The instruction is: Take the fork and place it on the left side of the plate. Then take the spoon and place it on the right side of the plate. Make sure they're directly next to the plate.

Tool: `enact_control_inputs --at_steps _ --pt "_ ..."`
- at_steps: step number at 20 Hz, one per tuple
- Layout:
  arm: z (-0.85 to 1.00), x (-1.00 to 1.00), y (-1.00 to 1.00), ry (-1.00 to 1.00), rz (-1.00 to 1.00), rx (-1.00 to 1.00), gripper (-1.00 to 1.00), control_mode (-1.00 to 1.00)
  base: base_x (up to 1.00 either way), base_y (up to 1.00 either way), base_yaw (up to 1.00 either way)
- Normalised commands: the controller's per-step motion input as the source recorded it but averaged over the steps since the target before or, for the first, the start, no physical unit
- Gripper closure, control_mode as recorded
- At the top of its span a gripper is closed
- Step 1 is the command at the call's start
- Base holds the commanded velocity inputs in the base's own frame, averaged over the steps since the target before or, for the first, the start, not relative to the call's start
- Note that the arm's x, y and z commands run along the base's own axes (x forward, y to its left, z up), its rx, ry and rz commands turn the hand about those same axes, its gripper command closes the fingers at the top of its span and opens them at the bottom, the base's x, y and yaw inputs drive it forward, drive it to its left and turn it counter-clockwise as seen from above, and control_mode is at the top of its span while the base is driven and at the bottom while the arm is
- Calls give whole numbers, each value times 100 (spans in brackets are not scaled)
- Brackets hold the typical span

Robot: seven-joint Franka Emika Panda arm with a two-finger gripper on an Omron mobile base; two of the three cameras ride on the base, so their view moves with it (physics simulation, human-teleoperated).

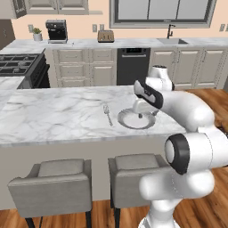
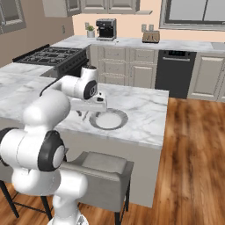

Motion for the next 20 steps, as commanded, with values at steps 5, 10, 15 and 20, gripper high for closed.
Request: enact_control_inputs --at_steps 5,10,15,20 --pt "7 -89 -4 0 1 0 -100 -100 0 0 0" --pt "0 -76 0 0 0 1 -100 -100 0 0 0" --pt "0 -28 0 0 0 0 -100 -100 0 0 0" --pt "0 0 0 0 0 0 -100 -100 0 0 0"
